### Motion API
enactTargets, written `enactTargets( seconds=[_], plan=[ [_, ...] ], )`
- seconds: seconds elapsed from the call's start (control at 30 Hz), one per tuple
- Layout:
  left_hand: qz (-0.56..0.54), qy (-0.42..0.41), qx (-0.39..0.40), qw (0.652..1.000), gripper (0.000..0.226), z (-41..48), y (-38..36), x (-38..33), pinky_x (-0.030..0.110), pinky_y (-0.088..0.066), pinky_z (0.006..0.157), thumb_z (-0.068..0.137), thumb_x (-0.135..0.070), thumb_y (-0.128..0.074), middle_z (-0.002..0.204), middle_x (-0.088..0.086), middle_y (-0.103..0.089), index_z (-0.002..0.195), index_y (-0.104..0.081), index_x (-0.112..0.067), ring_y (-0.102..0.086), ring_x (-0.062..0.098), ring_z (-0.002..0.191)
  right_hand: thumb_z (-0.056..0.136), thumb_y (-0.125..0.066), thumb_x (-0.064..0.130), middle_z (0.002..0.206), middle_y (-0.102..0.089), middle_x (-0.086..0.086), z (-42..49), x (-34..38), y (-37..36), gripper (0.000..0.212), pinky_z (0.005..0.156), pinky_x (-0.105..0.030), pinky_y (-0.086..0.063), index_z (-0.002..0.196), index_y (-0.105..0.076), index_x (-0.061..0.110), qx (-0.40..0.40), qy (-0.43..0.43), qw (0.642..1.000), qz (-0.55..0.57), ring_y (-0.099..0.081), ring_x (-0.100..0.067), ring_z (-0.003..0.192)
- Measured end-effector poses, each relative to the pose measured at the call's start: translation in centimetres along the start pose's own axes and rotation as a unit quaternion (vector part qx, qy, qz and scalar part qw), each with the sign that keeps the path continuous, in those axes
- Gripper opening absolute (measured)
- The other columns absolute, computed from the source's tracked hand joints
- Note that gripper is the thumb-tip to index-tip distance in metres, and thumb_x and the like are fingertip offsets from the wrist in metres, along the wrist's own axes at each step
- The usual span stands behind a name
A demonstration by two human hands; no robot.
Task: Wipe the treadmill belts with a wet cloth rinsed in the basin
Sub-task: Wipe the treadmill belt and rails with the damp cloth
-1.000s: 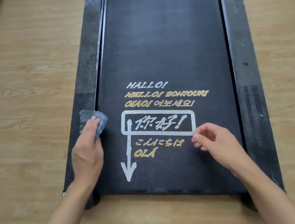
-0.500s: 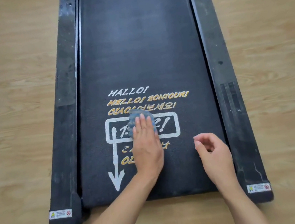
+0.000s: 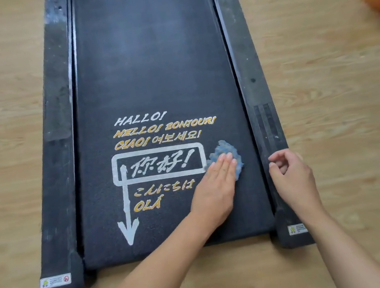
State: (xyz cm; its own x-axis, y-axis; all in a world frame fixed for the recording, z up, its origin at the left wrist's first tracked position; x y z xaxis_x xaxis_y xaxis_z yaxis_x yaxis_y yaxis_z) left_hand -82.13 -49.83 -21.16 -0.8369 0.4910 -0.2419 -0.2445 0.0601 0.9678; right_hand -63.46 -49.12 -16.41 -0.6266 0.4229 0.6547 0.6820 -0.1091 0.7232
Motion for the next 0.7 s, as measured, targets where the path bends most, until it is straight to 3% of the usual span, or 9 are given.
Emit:
enactTargets(
  seconds=[0.1, 0.23, 0.3, 0.37, 0.43, 0.53, 0.6, 0.7],
  plan=[
    [0.013, 0.099, -0.022, 0.995, 0.061, -5.8, 2.0, 8.3, 0.045, -0.034, 0.124, 0.094, 0.000, -0.048, 0.164, 0.022, -0.040, 0.155, -0.043, 0.006, -0.039, 0.033, 0.154, 0.093, -0.065, 0.021, 0.073, -0.059, -0.001, 0.1, 0.0, -2.4, 0.011, 0.066, -0.027, -0.041, 0.089, -0.059, 0.029, 0.069, 0.007, 0.997, -0.039, -0.058, -0.012, 0.075],
    [0.036, 0.269, -0.049, 0.961, 0.063, -16.7, 6.0, 21.7, 0.050, -0.038, 0.122, 0.095, 0.004, -0.044, 0.166, 0.023, -0.034, 0.158, -0.035, 0.009, -0.036, 0.037, 0.154, 0.092, -0.069, 0.029, 0.073, -0.058, -0.001, 1.0, 0.1, -3.6, 0.014, 0.069, -0.035, -0.042, 0.092, -0.056, 0.029, 0.111, 0.017, 0.989, -0.098, -0.059, -0.013, 0.077],
    [0.029, 0.314, -0.045, 0.948, 0.062, -20.2, 7.0, 25.0, 0.046, -0.037, 0.122, 0.098, 0.004, -0.039, 0.167, 0.020, -0.034, 0.159, -0.033, 0.008, -0.035, 0.035, 0.155, 0.091, -0.069, 0.033, 0.075, -0.059, -0.001, 1.1, 0.0, -3.8, 0.017, 0.069, -0.036, -0.044, 0.093, -0.053, 0.028, 0.127, 0.013, 0.985, -0.119, -0.060, -0.014, 0.077],
    [0.006, 0.339, -0.047, 0.940, 0.059, -20.8, 6.6, 25.8, 0.043, -0.031, 0.126, 0.103, 0.004, -0.036, 0.170, 0.019, -0.029, 0.162, -0.028, 0.006, -0.028, 0.033, 0.159, 0.090, -0.070, 0.037, 0.078, -0.059, 0.000, 1.0, 0.2, -4.0, 0.021, 0.071, -0.038, -0.047, 0.094, -0.050, 0.029, 0.134, 0.013, 0.982, -0.133, -0.060, -0.018, 0.077],
    [-0.001, 0.353, -0.050, 0.934, 0.056, -20.1, 5.5, 25.3, 0.051, -0.028, 0.127, 0.108, 0.000, -0.033, 0.170, 0.025, -0.024, 0.161, -0.023, 0.009, -0.022, 0.039, 0.160, 0.089, -0.067, 0.039, 0.086, -0.058, 0.003, 0.7, 0.5, -4.2, 0.022, 0.074, -0.040, -0.049, 0.094, -0.048, 0.030, 0.141, 0.011, 0.978, -0.152, -0.059, -0.022, 0.081],
    [0.033, 0.335, -0.052, 0.940, 0.059, -19.1, 4.8, 23.1, 0.058, -0.032, 0.124, 0.109, -0.006, -0.039, 0.169, 0.031, -0.020, 0.161, -0.019, 0.012, -0.022, 0.046, 0.158, 0.094, -0.053, 0.029, 0.099, -0.059, 0.003, 0.5, 0.6, -4.2, 0.005, 0.077, -0.040, -0.046, 0.091, -0.049, 0.027, 0.146, -0.007, 0.977, -0.155, -0.058, -0.026, 0.088],
    [0.011, 0.324, -0.040, 0.945, 0.069, -18.2, 4.1, 20.8, 0.058, -0.031, 0.125, 0.105, -0.006, -0.050, 0.171, 0.029, -0.016, 0.162, -0.016, 0.011, -0.018, 0.044, 0.160, 0.098, -0.042, 0.023, 0.100, -0.060, 0.002, 0.5, 0.6, -4.1, 0.012, 0.075, -0.040, -0.043, 0.090, -0.050, 0.023, 0.146, -0.023, 0.980, -0.135, -0.057, -0.027, 0.088],
    [-0.049, 0.327, -0.053, 0.942, 0.059, -15.0, 3.4, 16.4, 0.054, -0.028, 0.126, 0.109, -0.009, -0.039, 0.172, 0.023, -0.020, 0.163, -0.022, 0.006, -0.020, 0.037, 0.161, 0.099, -0.035, 0.019, 0.096, -0.061, 0.002, 0.3, 0.5, -3.8, 0.015, 0.075, -0.042, -0.043, 0.093, -0.048, 0.022, 0.148, -0.039, 0.981, -0.117, -0.057, -0.027, 0.087]
  ],
)
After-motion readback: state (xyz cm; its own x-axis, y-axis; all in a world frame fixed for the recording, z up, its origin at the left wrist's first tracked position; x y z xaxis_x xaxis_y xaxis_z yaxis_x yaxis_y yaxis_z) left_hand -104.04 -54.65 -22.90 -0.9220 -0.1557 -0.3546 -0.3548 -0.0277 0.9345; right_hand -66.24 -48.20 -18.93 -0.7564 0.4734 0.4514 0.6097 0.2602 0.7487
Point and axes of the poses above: each hand's wrist, its own z-axis towards the middle knuckle, its own y-axis out of the back of the hand, x = y × z, the point moved 10 cm from there along z, towards the middle knuckle
